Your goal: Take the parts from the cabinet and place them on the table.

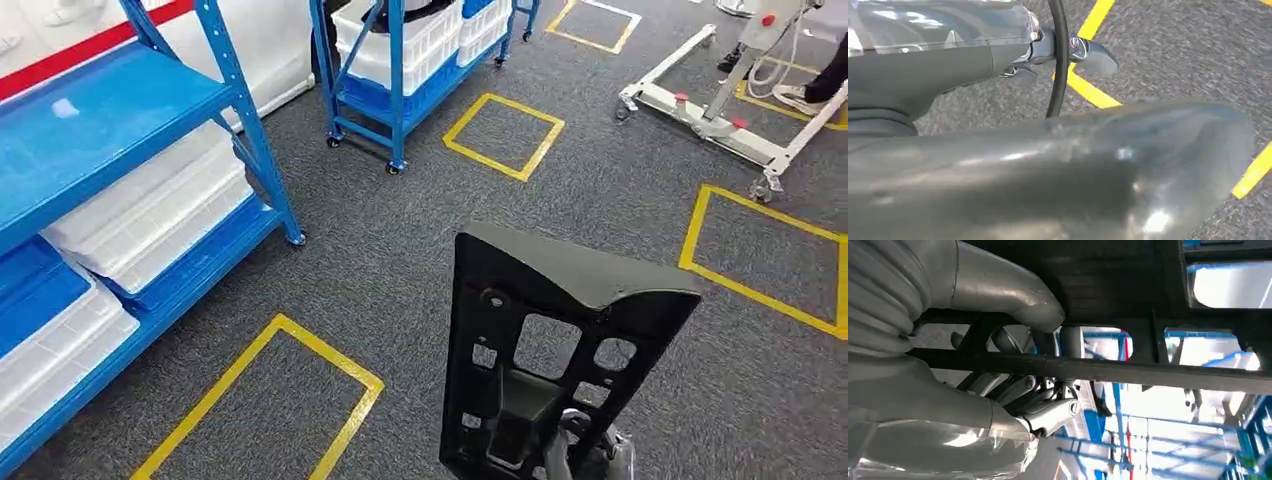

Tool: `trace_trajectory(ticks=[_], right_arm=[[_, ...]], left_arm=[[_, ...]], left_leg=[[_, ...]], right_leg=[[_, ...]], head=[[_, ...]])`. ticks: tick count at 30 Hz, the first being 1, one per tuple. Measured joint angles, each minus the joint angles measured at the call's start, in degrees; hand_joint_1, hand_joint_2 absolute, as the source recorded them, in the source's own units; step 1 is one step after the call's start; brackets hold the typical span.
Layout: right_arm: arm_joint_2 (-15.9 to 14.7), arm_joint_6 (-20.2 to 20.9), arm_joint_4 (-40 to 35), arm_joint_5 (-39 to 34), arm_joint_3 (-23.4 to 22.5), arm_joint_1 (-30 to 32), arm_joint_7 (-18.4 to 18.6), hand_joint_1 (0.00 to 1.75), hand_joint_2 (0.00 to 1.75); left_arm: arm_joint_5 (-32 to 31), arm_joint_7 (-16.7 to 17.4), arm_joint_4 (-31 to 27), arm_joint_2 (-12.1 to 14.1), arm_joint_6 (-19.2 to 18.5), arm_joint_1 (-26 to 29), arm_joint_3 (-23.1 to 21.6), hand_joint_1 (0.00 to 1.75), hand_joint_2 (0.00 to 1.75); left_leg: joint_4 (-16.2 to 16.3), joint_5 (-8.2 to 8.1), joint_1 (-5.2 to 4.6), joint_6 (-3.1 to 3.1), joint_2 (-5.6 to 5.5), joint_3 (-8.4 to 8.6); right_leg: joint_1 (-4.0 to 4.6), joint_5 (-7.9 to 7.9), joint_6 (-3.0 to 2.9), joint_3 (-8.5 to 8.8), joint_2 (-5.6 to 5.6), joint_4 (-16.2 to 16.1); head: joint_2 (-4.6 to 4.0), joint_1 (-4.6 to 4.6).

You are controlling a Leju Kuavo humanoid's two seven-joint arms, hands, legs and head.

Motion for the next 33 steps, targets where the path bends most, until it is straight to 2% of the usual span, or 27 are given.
trace_trajectory(ticks=[2, 3, 4, 6, 7, 8, 9, 11, 12, 13, 14, 15, 17, 18, 19, 20, 21, 22, 23, 24, 25, 27, 28, 29, 30, 32, 33], right_arm=[[0.0, 0.0, 0.3, -0.3, 0.0, -0.3, 0.0, 1.75, 1.75], [0.0, 0.4, 0.5, -0.7, 0.0, -0.3, 0.0, 1.75, 1.75], [0.0, 0.7, 0.7, -1.1, 0.0, -0.3, 0.0, 1.75, 1.75], [0.0, 1.2, 0.8, -1.5, 0.0, -0.4, 0.0, 1.75, 1.75], [0.0, 1.3, 0.8, -1.6, 0.0, -0.4, 0.0, 1.75, 1.75], [0.0, 1.4, 0.9, -1.7, 0.0, -0.7, 0.0, 1.75, 1.75], [0.0, 1.4, 0.9, -1.8, 0.1, -0.8, 0.0, 1.75, 1.75], [0.0, 1.6, 0.9, -2.1, 0.0, -0.7, 0.0, 1.75, 1.75], [0.0, 1.7, 0.9, -2.1, 0.0, -0.7, 0.0, 1.75, 1.75], [0.0, 1.7, 0.9, -2.2, 0.0, -0.6, 0.0, 1.75, 1.75], [0.1, 1.7, 0.9, -2.3, 0.0, -0.7, 0.0, 1.75, 1.75], [0.1, 1.9, 1.0, -2.4, 0.0, -0.9, 0.0, 1.75, 1.75], [0.1, 2.1, 1.2, -2.4, 0.0, -0.9, 0.0, 1.75, 1.75], [0.1, 2.1, 1.3, -2.4, 0.0, -0.8, 0.0, 1.75, 1.75], [0.1, 2.2, 1.4, -2.4, 0.0, -0.8, 0.0, 1.75, 1.75], [0.1, 2.3, 1.4, -2.4, 0.0, -0.8, 0.0, 1.75, 1.75], [0.1, 2.3, 1.4, -2.4, 0.0, -0.8, 0.0, 1.75, 1.75], [0.1, 2.3, 1.4, -2.4, 0.0, -0.8, 0.0, 1.75, 1.75], [0.1, 2.3, 1.4, -2.4, 0.0, -0.8, 0.0, 1.75, 1.75], [0.1, 2.3, 1.5, -2.3, 0.0, -0.9, 0.0, 1.75, 1.75], [0.2, 2.2, 1.5, -2.3, 0.0, -0.8, 0.0, 1.75, 1.75], [0.2, 2.1, 1.5, -2.3, -0.1, -0.5, 0.0, 1.75, 1.75], [0.2, 1.9, 1.5, -2.3, -0.1, -0.4, 0.0, 1.75, 1.75], [0.2, 1.6, 1.5, -2.3, -0.2, -0.3, 0.0, 1.75, 1.75], [0.2, 1.5, 1.5, -2.3, -0.2, -0.5, 0.0, 1.75, 1.75], [0.2, 1.3, 1.5, -2.2, -0.2, -0.5, 0.0, 1.75, 1.75], [0.2, 1.3, 1.5, -2.2, -0.2, -0.5, 0.0, 1.75, 1.75]], left_arm=[[0.0, 0.0, 0.0, 0.1, 0.0, 0.3, 0.1, 0.00, 0.00], [0.0, 0.0, 0.0, 0.2, 0.0, 0.3, 0.2, 0.00, 0.00], [0.0, 0.0, 0.0, 0.3, 0.0, 0.2, 0.4, 0.00, 0.00], [-0.1, 0.0, 0.0, 0.3, 0.0, -0.1, 0.7, 0.00, 0.00], [-0.2, 0.0, 0.0, 0.3, 0.0, -0.1, 0.8, 0.00, 0.00], [-0.2, 0.0, 0.0, 0.3, 0.0, -0.1, 0.9, 0.00, 0.00], [-0.2, 0.0, 0.0, 0.3, 0.0, 0.0, 0.9, 0.00, 0.00], [-0.2, 0.1, 0.0, 0.3, 0.0, -0.2, 1.0, 0.00, 0.00], [-0.2, 0.1, 0.0, 0.3, 0.0, -0.4, 1.0, 0.00, 0.00], [-0.2, 0.1, 0.0, 0.3, 0.0, -0.5, 1.0, 0.00, 0.00], [-0.3, 0.1, 0.0, 0.3, 0.0, -0.4, 1.0, 0.00, 0.00], [-0.3, 0.2, 0.0, 0.3, 0.0, -0.3, 1.0, 0.00, 0.00], [-0.3, 0.2, 0.0, 0.4, 0.1, 0.2, 1.1, 0.00, 0.00], [-0.3, 0.3, 0.0, 0.4, 0.2, 0.3, 1.1, 0.00, 0.00], [-0.3, 0.3, 0.0, 0.4, 0.2, 0.3, 1.1, 0.00, 0.00], [-0.4, 0.2, 0.0, 0.4, 0.2, 0.2, 1.1, 0.00, 0.00], [-0.4, 0.2, 0.0, 0.4, 0.2, 0.2, 1.1, 0.00, 0.00], [-0.4, 0.2, 0.0, 0.4, 0.2, 0.2, 1.1, 0.00, 0.00], [-0.4, 0.3, 0.0, 0.4, 0.2, 0.3, 1.1, 0.00, 0.00], [-0.5, 0.3, 0.0, 0.4, 0.1, 0.3, 1.2, 0.00, 0.00], [-0.5, 0.4, 0.0, 0.4, 0.1, 0.2, 1.2, 0.00, 0.00], [-0.6, 0.3, 0.0, 0.4, 0.1, 0.0, 1.2, 0.00, 0.00], [-0.6, 0.3, 0.0, 0.3, 0.1, -0.2, 1.2, 0.00, 0.00], [-0.7, 0.3, 0.0, 0.3, 0.1, -0.2, 1.2, 0.00, 0.00], [-0.8, 0.2, 0.0, 0.3, 0.1, -0.1, 1.2, 0.00, 0.00], [-0.9, 0.3, 0.0, 0.4, 0.2, 0.3, 1.3, 0.00, 0.00], [-1.0, 0.3, 0.0, 0.4, 0.2, 0.4, 1.4, 0.00, 0.00]], left_leg=[[0.0, -0.06, -0.26, 0.05, 1.93, -0.12], [0.0, -0.11, -0.29, 0.00, 2.78, -0.16], [0.0, -0.18, -0.29, 0.00, 3.55, -0.12], [0.0, -0.44, -0.29, -0.27, 4.79, 0.23], [0.0, -0.56, -0.31, -0.45, 5.27, 0.50], [0.0, -0.81, -0.60, -0.84, 5.81, 0.58], [0.0, -0.93, -0.63, -1.12, 6.29, 0.69], [-0.2, -0.93, -0.59, -1.63, 7.38, 1.00], [-0.4, -1.02, -0.76, -2.00, 8.01, 1.39], [0.1, -1.71, -0.38, -2.34, 6.06, 1.26], [1.9, -3.05, -0.37, -2.37, 3.04, 0.59], [6.6, -5.83, -0.28, -2.36, 1.53, -1.53], [15.3, -9.45, -0.29, -2.50, 0.88, -5.74], [17.6, -9.55, -0.29, -2.52, 0.87, -7.07], [17.0, -8.17, -0.28, -2.51, 0.86, -7.10], [13.8, -5.59, -0.23, -2.50, 0.74, -5.97], [9.2, -2.70, -0.13, -2.50, 0.33, -4.07], [4.1, 0.00, 0.03, -2.47, -0.93, -1.94], [2.5, -0.95, 0.24, -2.34, -4.11, -1.22], [1.4, -0.83, 0.27, -2.21, -4.52, -1.25], [1.6, -0.81, 0.00, -2.06, -3.85, -1.29], [1.5, -0.53, -0.35, -1.20, -2.76, -1.04], [0.9, -0.10, 0.08, -0.56, -1.91, -0.95], [0.7, -0.01, -0.02, -0.39, -1.38, -0.84], [0.6, 0.00, -0.12, -0.03, -0.61, -0.77], [0.7, -0.11, -0.35, 0.12, 1.21, -0.80], [0.7, -0.20, -0.38, 0.18, 2.03, -0.79]], right_leg=[[-0.31, -3.26, 0.35, -3.87, -0.83, 8.0], [-0.42, -3.18, 0.42, -4.56, -0.94, 9.4], [-0.45, -1.73, 0.45, -3.70, -1.04, 7.9], [-0.38, 2.74, 0.07, 1.41, -2.01, -1.0], [-0.16, 4.32, -0.36, 4.21, -3.75, -5.6], [0.66, 3.32, -0.86, 5.19, -6.13, -7.9], [0.85, 3.70, -1.33, 5.08, -5.18, -8.0], [1.03, 3.67, -1.71, 4.70, -4.03, -7.9], [1.03, 3.88, -2.11, 4.76, -3.31, -8.4], [0.21, 4.33, -2.60, 5.33, -2.89, -9.1], [0.23, 4.40, -2.90, 5.43, -2.41, -9.3], [0.28, 4.42, -3.25, 5.34, -1.76, -9.3], [0.49, 4.35, -3.39, 5.34, -0.28, -9.2], [0.53, 4.34, -3.40, 5.32, 0.51, -9.1], [0.52, 4.30, -3.39, 5.36, 1.36, -8.9], [0.48, 4.21, -3.29, 5.38, 2.24, -8.7], [0.41, 4.06, -3.10, 5.38, 3.07, -8.3], [0.31, 3.80, -2.83, 5.32, 3.85, -7.9], [0.33, 3.55, -2.53, 4.98, 4.43, -7.4], [0.49, 3.47, -2.23, 4.47, 5.08, -6.6], [0.11, 3.70, -1.83, 4.24, 5.58, -6.9], [-0.04, 4.16, -0.99, 3.93, 6.89, -7.3], [-0.04, 3.82, -0.89, 3.78, 5.69, -6.8], [0.28, 2.79, -0.71, 3.20, 1.96, -5.4], [0.29, 0.86, -0.45, 1.67, 0.13, -2.3], [-0.09, -2.87, -0.02, -2.61, -0.70, 6.0], [-0.21, -3.44, 0.11, -3.91, -0.76, 8.4]], head=[[0.00, 0.00], [0.00, 0.00], [0.00, 0.00], [0.00, 0.00], [0.00, 0.00], [0.00, 0.00], [0.00, 0.00], [0.00, -0.02], [0.00, 0.00], [0.00, -0.02], [0.00, 0.00], [0.00, -0.02], [0.00, -0.02], [0.00, -0.02], [0.00, -0.02], [0.00, -0.02], [0.00, -0.02], [0.00, -0.02], [0.00, 0.00], [0.00, 0.00], [0.00, -0.02], [0.00, 0.00], [0.00, -0.04], [0.00, 0.02], [0.00, 0.00], [0.00, 0.00], [0.00, 0.02]])
